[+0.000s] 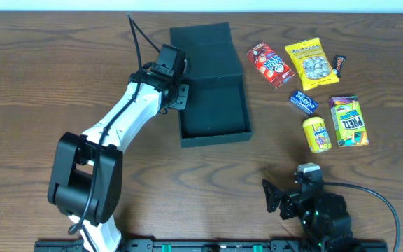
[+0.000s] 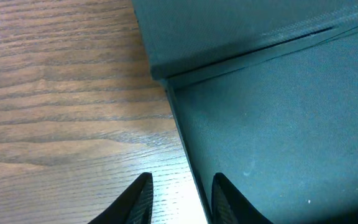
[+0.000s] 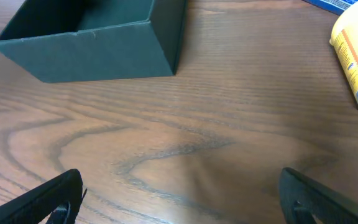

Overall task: Pack container
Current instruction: 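Drag the black box rightward to table center with the left gripper, then release the box and pull the left gripper back left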

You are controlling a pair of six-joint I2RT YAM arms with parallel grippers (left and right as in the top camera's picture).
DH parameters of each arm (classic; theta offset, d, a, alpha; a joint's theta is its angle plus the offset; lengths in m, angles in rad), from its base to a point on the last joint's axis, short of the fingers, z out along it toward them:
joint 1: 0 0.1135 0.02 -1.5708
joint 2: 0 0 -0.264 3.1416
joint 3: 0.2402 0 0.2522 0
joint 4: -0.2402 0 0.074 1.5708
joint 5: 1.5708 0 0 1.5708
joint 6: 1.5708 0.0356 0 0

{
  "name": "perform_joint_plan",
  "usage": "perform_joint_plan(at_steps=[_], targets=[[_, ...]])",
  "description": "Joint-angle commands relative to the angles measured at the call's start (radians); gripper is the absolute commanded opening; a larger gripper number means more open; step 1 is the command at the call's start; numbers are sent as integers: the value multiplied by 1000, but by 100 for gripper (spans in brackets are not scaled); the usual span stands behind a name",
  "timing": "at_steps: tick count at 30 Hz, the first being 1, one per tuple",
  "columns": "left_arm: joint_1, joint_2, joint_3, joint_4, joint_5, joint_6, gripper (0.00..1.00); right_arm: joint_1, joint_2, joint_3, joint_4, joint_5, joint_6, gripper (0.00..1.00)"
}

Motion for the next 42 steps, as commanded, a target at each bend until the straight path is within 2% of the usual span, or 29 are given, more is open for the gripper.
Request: perform_joint_plan(at_steps=[1, 4, 8, 13, 22, 35, 42], targets=[[1, 28, 1, 3, -23, -4, 31, 9, -6, -8, -1, 13, -13, 99], [1, 36, 1, 4, -23, -4, 29, 9, -6, -8, -1, 13, -13, 99], [1, 47, 1, 15, -23, -2, 14, 9, -6, -8, -1, 14, -13, 99], [1, 47, 1, 48, -23, 38, 6, 9, -6, -8, -1, 13, -13, 99], [1, 47, 1, 59, -23, 23, 7, 9, -6, -8, -1, 13, -13, 99], [3, 47, 1, 71, -53, -260, 6, 9, -6, -8, -1, 13, -13, 99], [3, 47, 1, 93, -97, -283, 6, 9, -6, -8, -1, 13, -13, 99]])
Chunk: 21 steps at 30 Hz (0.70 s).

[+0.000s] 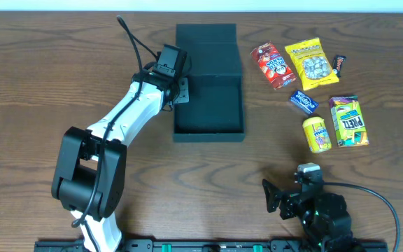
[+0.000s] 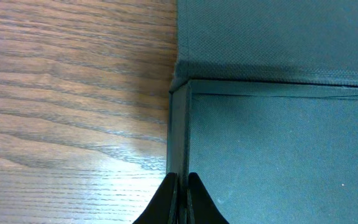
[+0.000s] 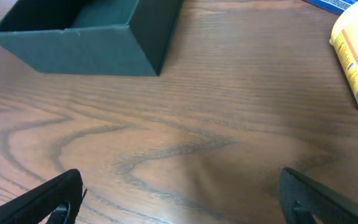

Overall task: Pack container
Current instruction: 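Release the box and pull the left gripper back left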

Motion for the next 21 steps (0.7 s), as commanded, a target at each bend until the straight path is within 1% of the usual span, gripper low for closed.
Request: perform_joint_plan(at_steps=[1, 6, 7, 8, 9, 10, 11, 15, 21], targets=[[4, 14, 1, 13, -51, -36, 6, 9, -6, -8, -1, 14, -13, 99], [4, 14, 1, 41, -50, -37, 6, 9, -6, -8, -1, 13, -13, 99], [4, 14, 1, 47, -50, -37, 11, 9, -6, -8, -1, 13, -13, 99], [4, 14, 1, 52, -50, -37, 40, 9, -6, -8, -1, 13, -13, 99], [4, 14, 1, 55, -50, -37, 74, 9, -6, -8, -1, 13, -13, 99], [4, 12, 3, 55, -49, -37, 97, 9, -6, -8, -1, 13, -13, 99], [4, 9, 5, 54, -49, -37, 95, 9, -6, -8, -1, 13, -13, 99], [4, -39, 31, 25, -46, -37, 95, 9, -6, -8, -1, 14, -13, 99], [4, -207, 62, -72, -60, -33, 95, 9, -6, -8, -1, 13, -13, 99]])
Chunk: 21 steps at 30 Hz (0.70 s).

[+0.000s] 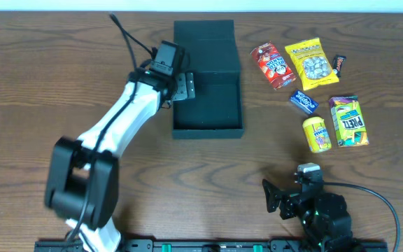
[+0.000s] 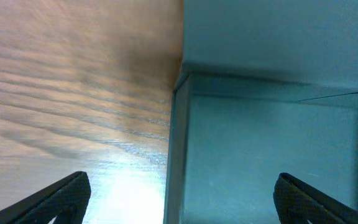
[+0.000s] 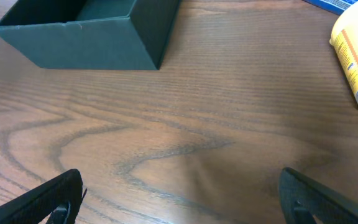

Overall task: Pack container
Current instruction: 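Release the box and pull the left gripper back left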

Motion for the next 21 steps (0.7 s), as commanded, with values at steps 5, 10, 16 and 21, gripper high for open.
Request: perform_joint_plan(at_steps=[5, 10, 16, 21], targets=[[4, -300, 47, -207, -145, 16, 95, 9, -6, -8, -1, 13, -13, 99], [4, -468, 47, -378, -220, 16, 95, 9, -6, -8, -1, 13, -13, 99], [4, -614, 47, -498, -234, 35, 95, 9, -6, -8, -1, 14, -13, 99], [3, -690, 47, -565, -141, 220, 95, 9, -6, -8, -1, 13, -13, 99]])
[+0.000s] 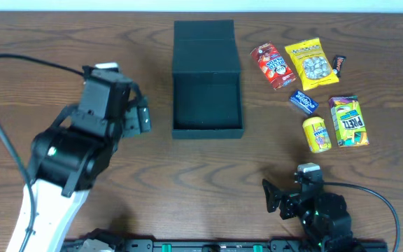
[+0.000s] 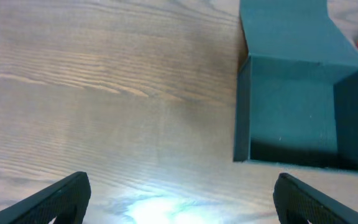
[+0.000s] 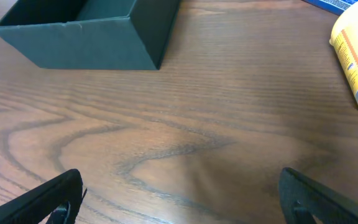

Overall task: Pack container
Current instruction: 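Release the box and pull the left gripper back left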

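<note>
A dark green box [image 1: 207,105] stands open at mid table, its lid [image 1: 204,35] lying flat behind it; the inside is empty. The left wrist view looks down into the box [image 2: 291,106] from its left. My left gripper [image 1: 140,117] hangs open, well above the wood and apart from the box's left side; between its tips [image 2: 180,205] there is only table. My right gripper [image 1: 275,198] rests open near the front edge, nothing in it [image 3: 182,199]. Snacks lie right of the box: a red packet [image 1: 269,64], a yellow bag [image 1: 311,63], a yellow can [image 1: 316,134].
Also on the right are a small dark bar [image 1: 338,64], a small blue box [image 1: 303,102] and a green-yellow pretzel bag [image 1: 348,121]. The right wrist view shows the box's near corner [image 3: 86,53] and the can [image 3: 356,62] at far right.
My left gripper, which stood open over the box's left wall, is now higher and farther left, clear of the box. The box and right arm have not moved.
First the box lay skewed, my left gripper partly open astride its left wall. Then the gripper was shut on that wall and the box sat square. After that it stood open at the wall, and now it hangs away from the box.
</note>
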You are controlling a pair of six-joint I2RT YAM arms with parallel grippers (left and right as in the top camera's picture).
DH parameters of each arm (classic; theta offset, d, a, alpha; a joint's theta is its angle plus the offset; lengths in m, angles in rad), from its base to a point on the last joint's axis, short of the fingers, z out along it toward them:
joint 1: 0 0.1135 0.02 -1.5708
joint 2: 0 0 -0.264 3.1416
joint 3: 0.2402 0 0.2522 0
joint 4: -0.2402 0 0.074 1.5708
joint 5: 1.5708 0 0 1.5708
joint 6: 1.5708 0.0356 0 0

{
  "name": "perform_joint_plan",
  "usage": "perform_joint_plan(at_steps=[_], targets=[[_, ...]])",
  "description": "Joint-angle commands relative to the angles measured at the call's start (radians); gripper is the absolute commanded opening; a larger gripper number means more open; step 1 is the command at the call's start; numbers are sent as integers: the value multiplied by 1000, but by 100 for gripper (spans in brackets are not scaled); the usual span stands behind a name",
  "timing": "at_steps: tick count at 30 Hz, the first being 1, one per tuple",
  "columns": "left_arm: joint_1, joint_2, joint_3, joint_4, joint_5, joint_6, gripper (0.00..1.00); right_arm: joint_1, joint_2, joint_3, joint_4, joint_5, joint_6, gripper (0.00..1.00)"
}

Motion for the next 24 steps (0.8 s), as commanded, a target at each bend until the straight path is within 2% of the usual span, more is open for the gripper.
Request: perform_joint_plan(at_steps=[1, 5, 24], targets=[[3, -27, 14, -14, 108, 172, 95, 9, -6, -8, -1, 13, -13, 99], [3, -42, 14, -22, 273, 266, 95, 9, -6, -8, -1, 14, -13, 99], [3, -42, 14, -45, 269, 262, 95, 9, -6, -8, -1, 21, -21, 99]])
